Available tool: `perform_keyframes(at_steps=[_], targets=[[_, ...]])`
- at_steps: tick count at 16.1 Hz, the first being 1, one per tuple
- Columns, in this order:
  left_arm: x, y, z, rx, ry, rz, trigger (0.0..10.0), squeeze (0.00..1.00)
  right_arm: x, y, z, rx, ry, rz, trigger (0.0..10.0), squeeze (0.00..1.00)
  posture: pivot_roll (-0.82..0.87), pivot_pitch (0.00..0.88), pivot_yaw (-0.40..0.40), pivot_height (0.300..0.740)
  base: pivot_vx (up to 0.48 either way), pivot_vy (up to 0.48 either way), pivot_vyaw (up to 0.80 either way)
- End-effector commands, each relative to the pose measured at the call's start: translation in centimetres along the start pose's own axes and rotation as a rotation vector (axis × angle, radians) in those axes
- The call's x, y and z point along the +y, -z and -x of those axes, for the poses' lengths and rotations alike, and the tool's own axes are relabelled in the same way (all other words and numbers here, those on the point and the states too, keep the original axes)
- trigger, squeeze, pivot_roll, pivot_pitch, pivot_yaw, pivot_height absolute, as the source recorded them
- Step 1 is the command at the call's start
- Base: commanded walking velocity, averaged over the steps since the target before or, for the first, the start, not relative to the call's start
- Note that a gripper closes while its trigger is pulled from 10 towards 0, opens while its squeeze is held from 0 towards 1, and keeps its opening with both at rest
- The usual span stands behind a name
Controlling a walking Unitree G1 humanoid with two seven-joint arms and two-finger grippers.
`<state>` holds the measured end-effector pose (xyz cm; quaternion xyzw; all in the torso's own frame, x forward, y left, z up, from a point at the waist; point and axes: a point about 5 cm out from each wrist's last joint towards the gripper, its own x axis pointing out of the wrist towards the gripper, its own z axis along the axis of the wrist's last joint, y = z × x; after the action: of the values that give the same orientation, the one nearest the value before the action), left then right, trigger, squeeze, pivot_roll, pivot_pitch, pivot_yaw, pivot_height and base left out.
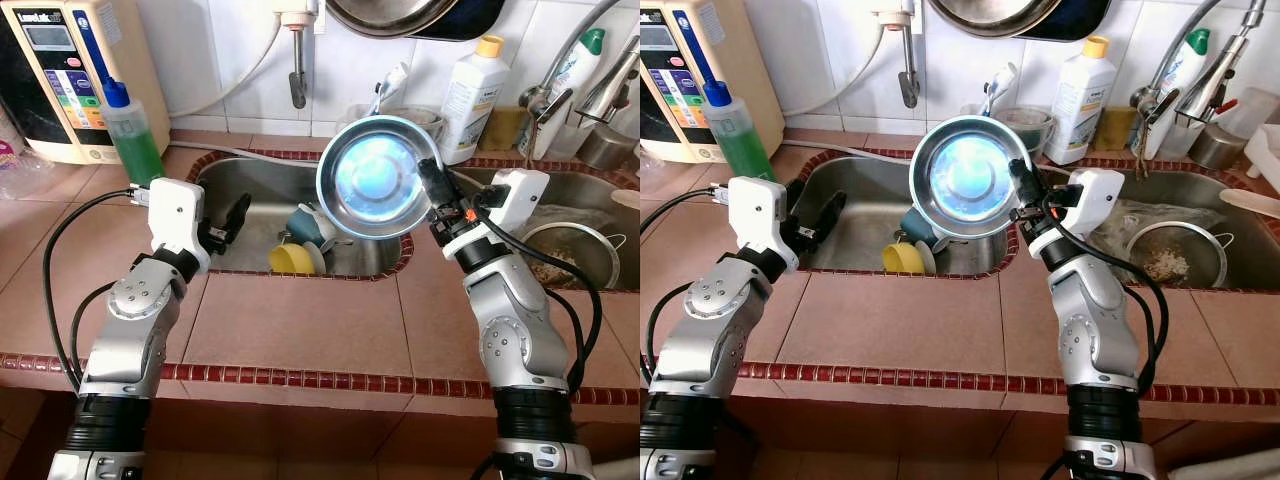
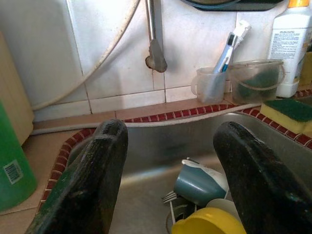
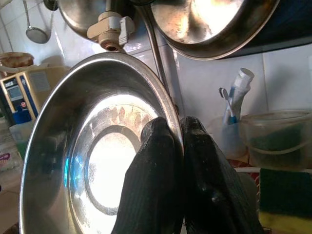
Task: Kitchen organization
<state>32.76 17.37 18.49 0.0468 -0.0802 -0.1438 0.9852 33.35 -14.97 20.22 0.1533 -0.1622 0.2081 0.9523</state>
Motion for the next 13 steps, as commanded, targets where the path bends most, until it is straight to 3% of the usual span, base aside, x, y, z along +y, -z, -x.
perform_keyframes(at_steps=[1, 13], targets=[[0.08, -0.26, 0.07, -0.006, -0.001, -0.007, 10.0, 0.00, 0.11, -0.24, -0.08, 0.002, -0.017, 0.014, 10.0, 0.00, -0.13, 0.024, -0.014, 0.740, 0.270, 0.000, 0.00], [0.14, -0.24, 0.19, -0.005, -0.009, 0.004, 10.0, 0.00, 0.13, -0.18, 0.03, 0.016, -0.031, 0.018, 10.0, 0.00, -0.13, 0.027, -0.018, 0.740, 0.316, 0.000, 0.00]])
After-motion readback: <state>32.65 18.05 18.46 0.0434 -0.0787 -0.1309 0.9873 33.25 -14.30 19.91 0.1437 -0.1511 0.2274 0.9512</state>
